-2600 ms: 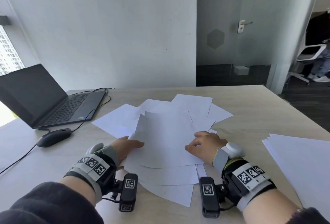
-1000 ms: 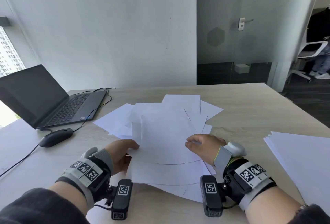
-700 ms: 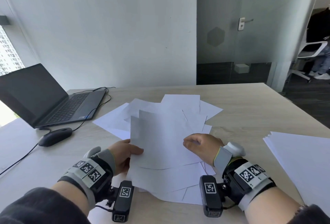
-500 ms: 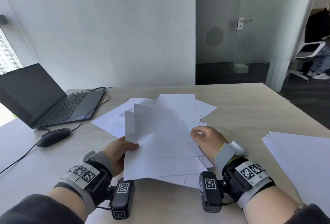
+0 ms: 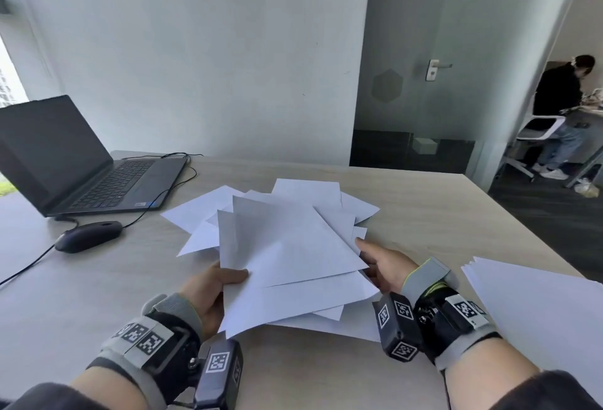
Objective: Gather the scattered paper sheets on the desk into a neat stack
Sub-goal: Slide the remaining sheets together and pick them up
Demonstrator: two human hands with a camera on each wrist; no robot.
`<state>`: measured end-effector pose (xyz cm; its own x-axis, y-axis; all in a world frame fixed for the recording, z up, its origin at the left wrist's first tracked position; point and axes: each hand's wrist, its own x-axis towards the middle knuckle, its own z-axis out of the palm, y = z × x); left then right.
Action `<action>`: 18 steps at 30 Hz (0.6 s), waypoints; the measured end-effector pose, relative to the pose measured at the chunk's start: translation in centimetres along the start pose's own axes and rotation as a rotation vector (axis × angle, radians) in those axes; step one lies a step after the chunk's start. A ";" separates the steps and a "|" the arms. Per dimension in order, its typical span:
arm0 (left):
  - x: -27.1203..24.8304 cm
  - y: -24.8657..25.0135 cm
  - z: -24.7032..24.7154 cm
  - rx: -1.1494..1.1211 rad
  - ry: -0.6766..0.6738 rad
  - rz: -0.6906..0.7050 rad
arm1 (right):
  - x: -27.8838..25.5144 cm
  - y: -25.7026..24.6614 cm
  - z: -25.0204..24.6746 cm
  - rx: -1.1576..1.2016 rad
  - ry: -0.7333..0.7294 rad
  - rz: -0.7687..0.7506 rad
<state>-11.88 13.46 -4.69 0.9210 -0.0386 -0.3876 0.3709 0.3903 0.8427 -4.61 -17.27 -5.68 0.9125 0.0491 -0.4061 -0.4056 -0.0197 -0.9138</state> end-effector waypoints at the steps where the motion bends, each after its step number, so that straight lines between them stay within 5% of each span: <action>1: -0.1 -0.2 0.0 -0.008 -0.011 0.001 | 0.0 0.1 -0.1 -0.007 -0.027 0.007; 9: -2.8 -0.2 -0.8 0.182 -0.101 -0.019 | -1.6 0.2 0.4 -0.113 -0.171 -0.107; 18: -0.7 2.8 -3.7 -0.016 0.152 0.023 | -3.1 0.3 -1.2 -0.122 -0.294 -0.184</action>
<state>-11.93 17.94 -3.45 0.9003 0.1102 -0.4212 0.3466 0.4038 0.8466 -7.49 -18.66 -4.71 0.9083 0.3471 -0.2336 -0.2110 -0.1020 -0.9721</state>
